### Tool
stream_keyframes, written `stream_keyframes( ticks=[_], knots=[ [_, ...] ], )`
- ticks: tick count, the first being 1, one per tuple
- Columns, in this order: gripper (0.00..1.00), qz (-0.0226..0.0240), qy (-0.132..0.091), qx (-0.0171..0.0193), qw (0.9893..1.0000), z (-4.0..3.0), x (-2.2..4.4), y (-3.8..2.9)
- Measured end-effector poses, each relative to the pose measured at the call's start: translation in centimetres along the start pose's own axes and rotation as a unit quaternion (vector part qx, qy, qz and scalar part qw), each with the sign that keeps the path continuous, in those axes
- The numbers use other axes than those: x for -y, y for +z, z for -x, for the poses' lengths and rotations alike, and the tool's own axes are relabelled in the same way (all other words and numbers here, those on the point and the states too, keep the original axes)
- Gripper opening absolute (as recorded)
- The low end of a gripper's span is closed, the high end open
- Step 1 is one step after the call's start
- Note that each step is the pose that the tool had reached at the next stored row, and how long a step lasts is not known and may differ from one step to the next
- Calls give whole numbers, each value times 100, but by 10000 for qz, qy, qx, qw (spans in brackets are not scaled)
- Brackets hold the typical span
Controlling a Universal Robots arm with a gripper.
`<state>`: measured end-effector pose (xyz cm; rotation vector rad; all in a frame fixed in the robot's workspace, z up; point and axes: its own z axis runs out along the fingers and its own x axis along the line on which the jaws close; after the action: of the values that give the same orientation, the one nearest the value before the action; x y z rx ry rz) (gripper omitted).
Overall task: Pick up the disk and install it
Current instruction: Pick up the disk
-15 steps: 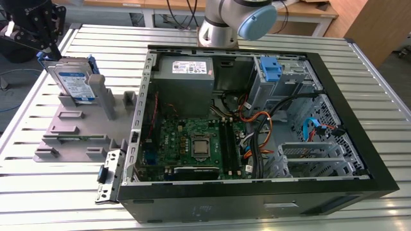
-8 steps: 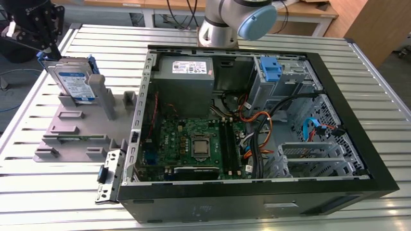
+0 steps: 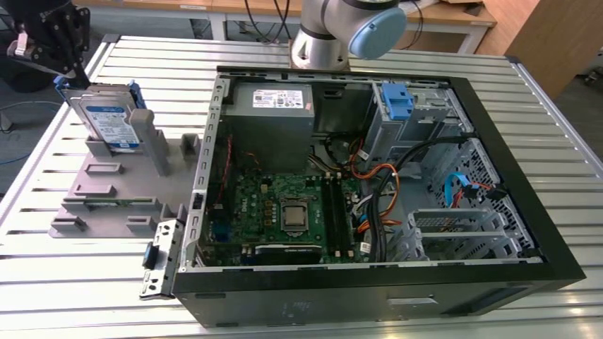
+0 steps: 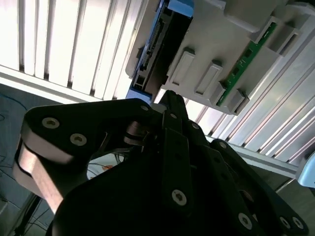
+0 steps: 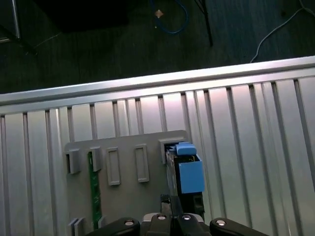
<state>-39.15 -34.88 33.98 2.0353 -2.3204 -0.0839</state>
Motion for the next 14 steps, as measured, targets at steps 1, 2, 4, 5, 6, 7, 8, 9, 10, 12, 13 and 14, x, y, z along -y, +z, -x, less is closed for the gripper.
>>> stream_keyframes(
  ticks=[1,2,4,5,6,7,8,9,10,12,13,14],
  knots=[
    [11,-1,-92,-7,10000,0,0,0],
    [11,-1,-170,-13,9999,0,0,0],
    [11,-6,-292,-14,9996,0,0,0],
    [11,-10,-344,-8,9994,0,0,-1],
    [11,-15,-392,1,9992,1,-1,-1],
    [11,-20,-439,13,9990,1,-1,0],
    [11,-25,-485,31,9988,0,0,0],
    [11,-30,-518,59,9986,0,0,1],
    [11,-33,-545,94,9985,0,0,1],
    [11,-35,-594,188,9981,0,0,1],
    [11,-36,-612,231,9979,0,0,0],
    [11,-35,-618,253,9978,0,0,0]
  ],
)
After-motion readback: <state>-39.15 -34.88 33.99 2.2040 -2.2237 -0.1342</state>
